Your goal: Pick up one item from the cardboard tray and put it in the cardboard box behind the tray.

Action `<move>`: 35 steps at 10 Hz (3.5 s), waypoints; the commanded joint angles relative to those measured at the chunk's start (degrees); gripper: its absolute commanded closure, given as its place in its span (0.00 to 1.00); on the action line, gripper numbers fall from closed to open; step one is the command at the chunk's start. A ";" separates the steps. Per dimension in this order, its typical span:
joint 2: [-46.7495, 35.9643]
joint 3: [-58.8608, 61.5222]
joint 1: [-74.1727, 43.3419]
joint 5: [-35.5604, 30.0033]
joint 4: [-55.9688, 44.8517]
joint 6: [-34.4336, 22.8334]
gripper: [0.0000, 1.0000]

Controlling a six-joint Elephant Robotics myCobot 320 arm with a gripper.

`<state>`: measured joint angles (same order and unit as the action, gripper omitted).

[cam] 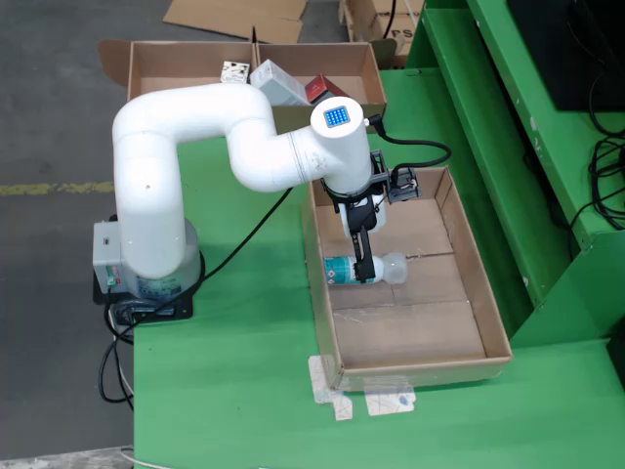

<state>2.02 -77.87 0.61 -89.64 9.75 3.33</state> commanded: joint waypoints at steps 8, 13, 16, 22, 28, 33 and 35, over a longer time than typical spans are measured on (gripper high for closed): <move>-0.97 1.50 -0.18 0.00 0.62 0.27 0.00; -0.97 1.50 -0.18 0.00 0.62 0.27 0.00; -0.97 1.50 -0.18 0.00 0.62 0.27 0.00; 0.11 2.99 -1.17 -0.63 -0.48 -0.17 0.00; 4.98 11.70 7.05 -0.36 -5.57 3.08 0.00; 8.92 17.63 17.31 3.08 -8.08 9.99 0.00; 9.84 19.61 18.91 3.69 -9.20 11.50 0.00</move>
<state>11.51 -63.36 14.85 -86.39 1.14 12.48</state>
